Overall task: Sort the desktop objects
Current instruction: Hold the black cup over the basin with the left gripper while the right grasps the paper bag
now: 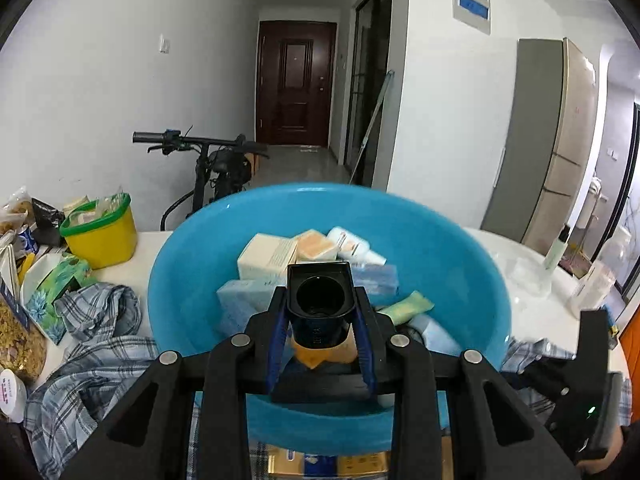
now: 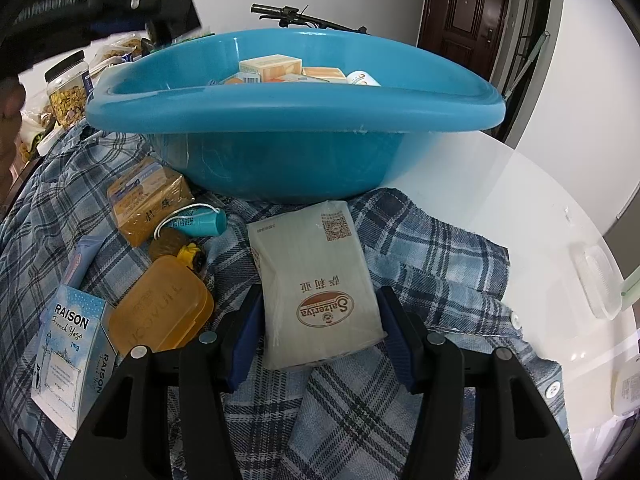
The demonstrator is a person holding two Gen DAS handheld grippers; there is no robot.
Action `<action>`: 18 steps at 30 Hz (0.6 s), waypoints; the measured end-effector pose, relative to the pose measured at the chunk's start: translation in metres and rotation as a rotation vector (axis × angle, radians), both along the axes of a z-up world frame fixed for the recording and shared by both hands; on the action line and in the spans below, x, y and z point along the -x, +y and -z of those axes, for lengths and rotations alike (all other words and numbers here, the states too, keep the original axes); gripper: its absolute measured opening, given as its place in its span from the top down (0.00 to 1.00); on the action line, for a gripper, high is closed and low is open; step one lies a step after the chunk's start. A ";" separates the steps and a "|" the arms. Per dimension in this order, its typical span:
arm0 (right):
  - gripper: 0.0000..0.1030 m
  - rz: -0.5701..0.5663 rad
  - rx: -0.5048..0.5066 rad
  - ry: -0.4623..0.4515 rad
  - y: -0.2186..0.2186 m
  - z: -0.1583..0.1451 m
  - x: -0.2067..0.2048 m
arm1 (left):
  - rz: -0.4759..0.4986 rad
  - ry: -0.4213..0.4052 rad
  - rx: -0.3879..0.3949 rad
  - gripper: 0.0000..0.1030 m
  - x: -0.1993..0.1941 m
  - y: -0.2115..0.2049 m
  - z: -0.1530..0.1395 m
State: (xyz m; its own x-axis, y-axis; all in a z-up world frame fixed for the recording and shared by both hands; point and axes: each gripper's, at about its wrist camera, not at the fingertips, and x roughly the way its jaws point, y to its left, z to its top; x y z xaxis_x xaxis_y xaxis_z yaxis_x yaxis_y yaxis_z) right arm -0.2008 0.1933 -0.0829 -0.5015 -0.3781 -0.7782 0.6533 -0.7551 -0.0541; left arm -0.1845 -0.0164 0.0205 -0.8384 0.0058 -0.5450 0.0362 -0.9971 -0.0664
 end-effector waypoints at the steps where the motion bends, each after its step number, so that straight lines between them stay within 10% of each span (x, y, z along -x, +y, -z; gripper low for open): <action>1: 0.47 0.000 0.004 -0.006 0.000 0.000 0.000 | -0.001 -0.002 0.002 0.68 0.000 0.000 0.001; 18: 0.48 0.004 0.016 -0.007 0.001 -0.002 -0.004 | 0.061 0.006 0.049 0.68 -0.011 0.016 0.002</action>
State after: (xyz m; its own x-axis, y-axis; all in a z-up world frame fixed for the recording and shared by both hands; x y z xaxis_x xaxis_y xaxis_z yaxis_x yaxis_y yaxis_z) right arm -0.1968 0.1943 -0.0813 -0.4975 -0.3885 -0.7756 0.6510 -0.7582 -0.0378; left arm -0.1739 0.0001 0.0184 -0.8407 0.0304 -0.5406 -0.0249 -0.9995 -0.0175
